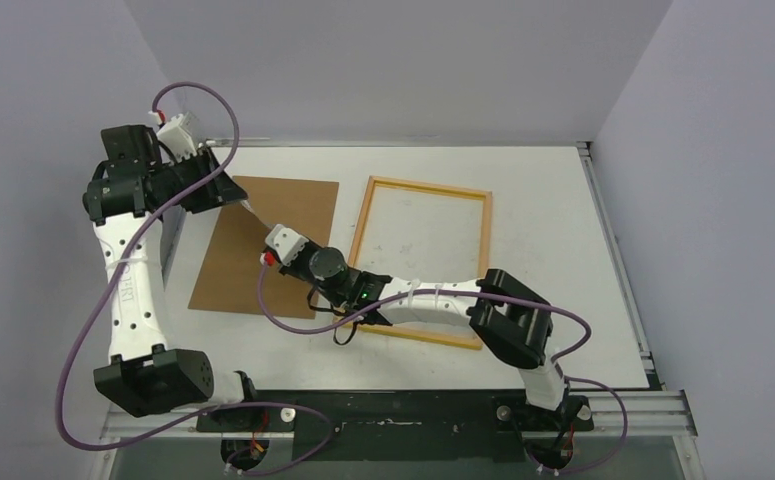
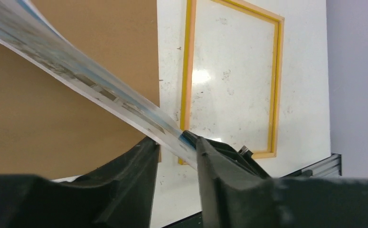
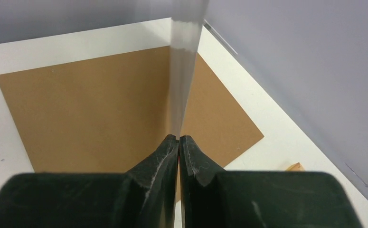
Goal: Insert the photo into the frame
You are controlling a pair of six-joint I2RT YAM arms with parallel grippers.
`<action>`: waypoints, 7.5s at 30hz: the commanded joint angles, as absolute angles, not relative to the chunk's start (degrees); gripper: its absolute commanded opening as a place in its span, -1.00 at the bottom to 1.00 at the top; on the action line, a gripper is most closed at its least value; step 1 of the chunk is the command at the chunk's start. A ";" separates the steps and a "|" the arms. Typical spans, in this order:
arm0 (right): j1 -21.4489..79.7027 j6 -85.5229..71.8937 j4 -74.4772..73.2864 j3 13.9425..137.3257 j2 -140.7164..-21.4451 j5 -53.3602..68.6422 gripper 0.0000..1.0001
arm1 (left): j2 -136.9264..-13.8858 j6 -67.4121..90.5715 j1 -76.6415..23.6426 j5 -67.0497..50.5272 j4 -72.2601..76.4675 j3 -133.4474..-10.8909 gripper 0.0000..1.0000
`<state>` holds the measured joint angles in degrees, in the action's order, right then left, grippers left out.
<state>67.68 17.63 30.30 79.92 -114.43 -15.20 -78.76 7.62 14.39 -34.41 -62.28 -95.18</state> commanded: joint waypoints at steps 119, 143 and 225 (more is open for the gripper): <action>35.57 -53.57 -33.99 43.22 -46.30 -10.82 0.26 | -75.15 -24.77 -35.48 -8.79 -51.50 -81.96 0.93; -3.09 -6.05 -25.75 81.13 -103.03 39.40 0.62 | -71.68 -20.18 -30.84 4.61 -45.98 -79.06 0.93; -3.90 -18.69 -13.30 53.42 -82.41 56.78 -0.55 | -72.51 -17.71 -26.86 1.87 -43.42 -79.05 0.93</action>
<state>-4.08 -14.90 -20.18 53.78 -85.80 51.59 -74.04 -18.55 -27.20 2.70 -46.41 -79.00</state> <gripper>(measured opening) 0.245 0.963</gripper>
